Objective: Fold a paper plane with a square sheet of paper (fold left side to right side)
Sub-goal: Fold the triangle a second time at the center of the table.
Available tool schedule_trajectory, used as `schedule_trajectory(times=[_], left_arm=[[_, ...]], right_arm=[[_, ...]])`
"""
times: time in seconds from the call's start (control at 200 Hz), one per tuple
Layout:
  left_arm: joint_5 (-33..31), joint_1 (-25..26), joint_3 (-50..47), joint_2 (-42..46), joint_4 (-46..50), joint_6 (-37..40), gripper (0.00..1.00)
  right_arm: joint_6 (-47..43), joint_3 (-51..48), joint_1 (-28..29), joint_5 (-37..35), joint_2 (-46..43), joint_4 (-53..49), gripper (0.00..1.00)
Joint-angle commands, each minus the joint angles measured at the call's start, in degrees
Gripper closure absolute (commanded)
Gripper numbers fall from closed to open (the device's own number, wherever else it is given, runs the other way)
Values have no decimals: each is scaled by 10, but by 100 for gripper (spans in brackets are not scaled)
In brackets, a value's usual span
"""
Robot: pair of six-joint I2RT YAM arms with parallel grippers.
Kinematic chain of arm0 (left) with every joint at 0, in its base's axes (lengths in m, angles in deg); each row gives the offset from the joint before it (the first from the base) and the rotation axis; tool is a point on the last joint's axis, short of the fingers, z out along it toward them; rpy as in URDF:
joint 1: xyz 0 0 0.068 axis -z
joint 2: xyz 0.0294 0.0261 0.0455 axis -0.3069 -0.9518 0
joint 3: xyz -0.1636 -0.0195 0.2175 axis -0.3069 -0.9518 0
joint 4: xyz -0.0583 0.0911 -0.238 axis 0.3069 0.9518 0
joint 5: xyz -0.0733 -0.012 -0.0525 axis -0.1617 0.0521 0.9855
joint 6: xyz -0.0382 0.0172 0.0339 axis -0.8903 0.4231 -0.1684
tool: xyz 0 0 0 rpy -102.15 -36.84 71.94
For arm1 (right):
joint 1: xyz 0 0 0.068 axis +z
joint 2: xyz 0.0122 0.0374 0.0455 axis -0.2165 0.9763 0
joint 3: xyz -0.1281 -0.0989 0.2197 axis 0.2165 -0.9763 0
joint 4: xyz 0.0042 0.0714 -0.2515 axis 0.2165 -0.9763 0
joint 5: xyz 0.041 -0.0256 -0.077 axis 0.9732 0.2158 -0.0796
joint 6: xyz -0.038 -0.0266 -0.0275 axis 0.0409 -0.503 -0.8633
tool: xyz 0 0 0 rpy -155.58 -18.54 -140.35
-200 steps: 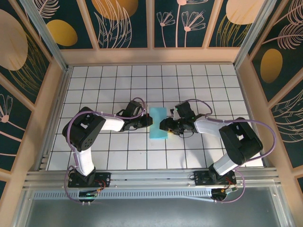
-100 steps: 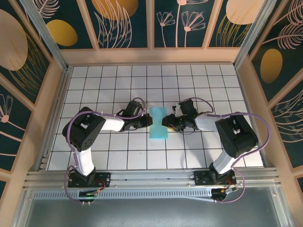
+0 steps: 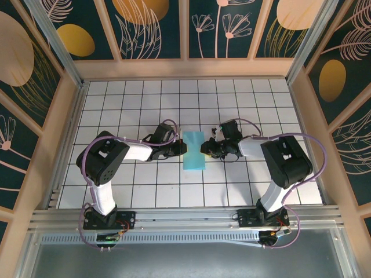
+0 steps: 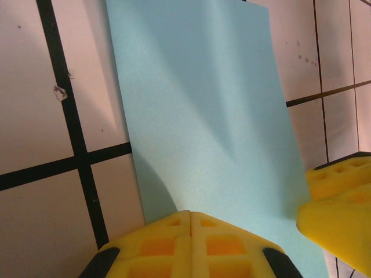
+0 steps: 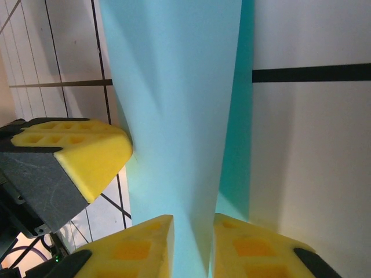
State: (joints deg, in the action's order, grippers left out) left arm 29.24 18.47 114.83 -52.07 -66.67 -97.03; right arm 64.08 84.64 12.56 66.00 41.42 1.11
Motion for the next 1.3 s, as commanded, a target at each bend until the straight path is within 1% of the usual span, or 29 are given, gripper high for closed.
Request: schedule_trajectory(times=[0.0, 0.05, 0.115, 0.205, 0.295, 0.375, 0.42, 0.435, 0.515, 0.656, 0.806, 1.041, 1.156, 1.296], left_arm=[[-11, 6, -18, -8, 30, -8, 100], [-9, 6, -20, -5, 25, -11, 100], [-10, 6, -21, 3, 21, -12, 97], [-20, 6, -21, 23, 23, -10, 91], [-32, 6, -21, 48, 26, -7, 85], [-47, 6, -25, 77, 27, -6, 79], [-59, 6, -31, 90, 28, -4, 73], [-63, 6, -32, 108, 28, -2, 71], [-97, 6, -40, 150, 48, 17, 62], [-167, 6, -65, 237, 88, 63, 54], [-193, 9, -104, 326, 102, 101, 51], [-221, 40, -162, 449, 115, 133, 49], [-236, 70, -160, 466, 137, 149, 48], [-256, 114, -138, 442, 156, 169, 47]], right_arm=[[-9, 13, -4, 8, 8, 4, 82], [-8, 11, -5, 9, 7, 4, 86], [-6, 7, -5, 11, 6, 3, 90], [4, 1, -5, 18, 1, 6, 96], [13, -7, -5, 28, -6, 11, 99], [21, -13, -6, 31, -13, 12, 100], [23, -15, -6, 31, -18, 13, 100], [24, -15, -5, 31, -19, 13, 100], [32, -20, -5, 31, -27, 14, 100], [54, -30, -5, 33, -38, 28, 100], [69, -31, -5, 36, -40, 32, 100], [74, -26, -5, 35, -45, 24, 100], [74, -21, -4, 32, -45, 17, 100], [76, -17, -4, 31, -43, 15, 100]])
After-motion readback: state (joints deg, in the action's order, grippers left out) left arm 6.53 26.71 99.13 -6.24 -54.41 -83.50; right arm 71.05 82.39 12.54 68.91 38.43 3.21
